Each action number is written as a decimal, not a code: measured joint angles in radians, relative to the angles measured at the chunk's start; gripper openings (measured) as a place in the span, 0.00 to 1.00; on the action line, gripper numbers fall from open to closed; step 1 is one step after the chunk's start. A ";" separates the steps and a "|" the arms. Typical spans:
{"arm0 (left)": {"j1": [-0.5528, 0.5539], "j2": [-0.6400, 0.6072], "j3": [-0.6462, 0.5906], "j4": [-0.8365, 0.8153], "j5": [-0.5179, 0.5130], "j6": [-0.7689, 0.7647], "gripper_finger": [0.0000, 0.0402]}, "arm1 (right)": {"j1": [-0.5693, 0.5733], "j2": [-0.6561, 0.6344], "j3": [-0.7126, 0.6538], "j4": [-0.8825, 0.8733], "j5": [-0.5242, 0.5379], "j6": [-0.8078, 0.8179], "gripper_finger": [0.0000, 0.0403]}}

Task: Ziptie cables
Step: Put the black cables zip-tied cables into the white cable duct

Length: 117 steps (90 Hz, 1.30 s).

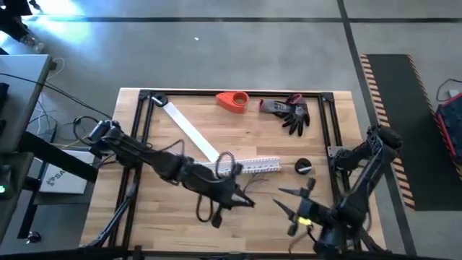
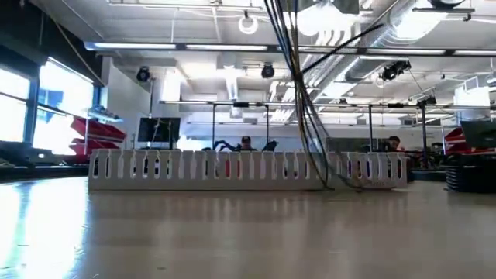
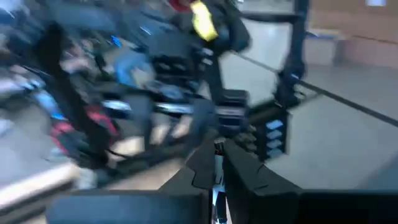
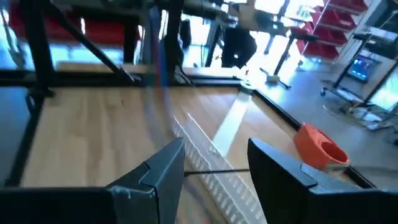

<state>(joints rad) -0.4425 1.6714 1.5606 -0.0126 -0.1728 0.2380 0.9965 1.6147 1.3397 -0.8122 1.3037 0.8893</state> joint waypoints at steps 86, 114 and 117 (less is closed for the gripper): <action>-0.017 -0.068 0.001 0.114 -0.024 0.105 0.00 | -0.277 0.292 -0.001 0.431 -0.470 -0.433 0.77; -0.023 -0.068 0.001 0.115 -0.025 0.107 0.00 | -0.292 0.272 0.001 0.498 -0.397 -0.370 0.77; -0.023 -0.068 0.001 0.115 -0.025 0.107 0.00 | -0.303 0.285 0.001 0.514 -0.393 -0.369 0.77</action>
<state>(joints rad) -0.4652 1.6035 1.5620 0.1021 -0.1974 0.3450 0.6930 1.8999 1.3403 -0.2977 0.9104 0.5205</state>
